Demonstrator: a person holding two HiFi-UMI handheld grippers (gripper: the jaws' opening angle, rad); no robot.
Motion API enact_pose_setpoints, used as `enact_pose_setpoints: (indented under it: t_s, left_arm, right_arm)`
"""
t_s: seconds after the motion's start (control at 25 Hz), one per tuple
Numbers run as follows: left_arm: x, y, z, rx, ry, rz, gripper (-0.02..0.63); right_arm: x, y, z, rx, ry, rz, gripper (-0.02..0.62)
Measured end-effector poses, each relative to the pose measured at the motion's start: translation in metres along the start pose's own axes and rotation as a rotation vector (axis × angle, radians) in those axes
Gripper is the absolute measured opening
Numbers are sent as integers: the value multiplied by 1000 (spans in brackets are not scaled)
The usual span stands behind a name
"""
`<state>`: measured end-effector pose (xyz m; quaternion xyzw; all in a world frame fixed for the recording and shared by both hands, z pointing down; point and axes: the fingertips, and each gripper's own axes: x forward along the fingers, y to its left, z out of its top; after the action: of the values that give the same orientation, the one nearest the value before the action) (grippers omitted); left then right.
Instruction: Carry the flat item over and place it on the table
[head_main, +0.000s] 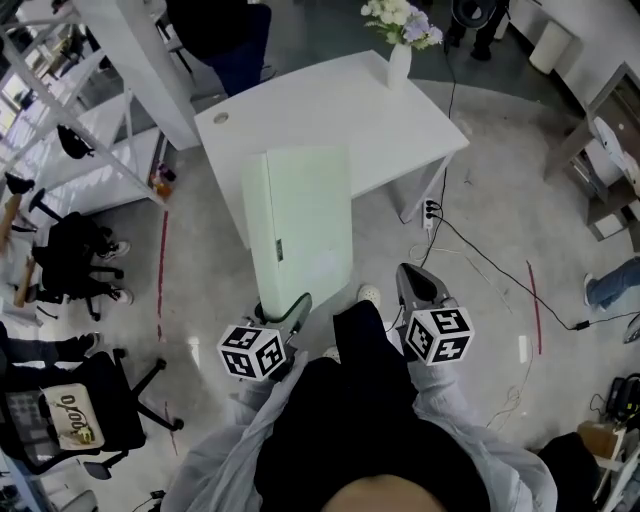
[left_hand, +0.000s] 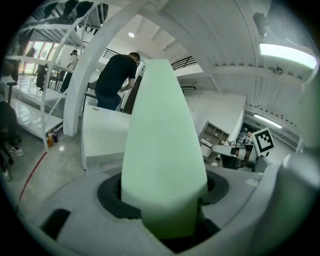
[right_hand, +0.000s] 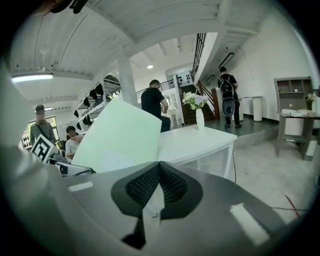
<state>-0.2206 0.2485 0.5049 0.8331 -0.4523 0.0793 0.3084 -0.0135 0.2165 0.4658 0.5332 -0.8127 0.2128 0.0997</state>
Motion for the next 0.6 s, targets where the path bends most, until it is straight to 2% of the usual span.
enact_pose_setpoints:
  t_s: [0.12, 0.4, 0.6]
  left_arm:
    - [22, -3, 16, 11, -25, -6, 277]
    - [118, -7, 82, -13, -69, -1, 277]
    - [165, -7, 117, -24, -98, -9, 278]
  right_arm:
    - [13, -15, 15, -12, -21, 11, 9]
    - [73, -94, 75, -35, -14, 23, 9]
    - [107, -127, 109, -41, -36, 38, 9]
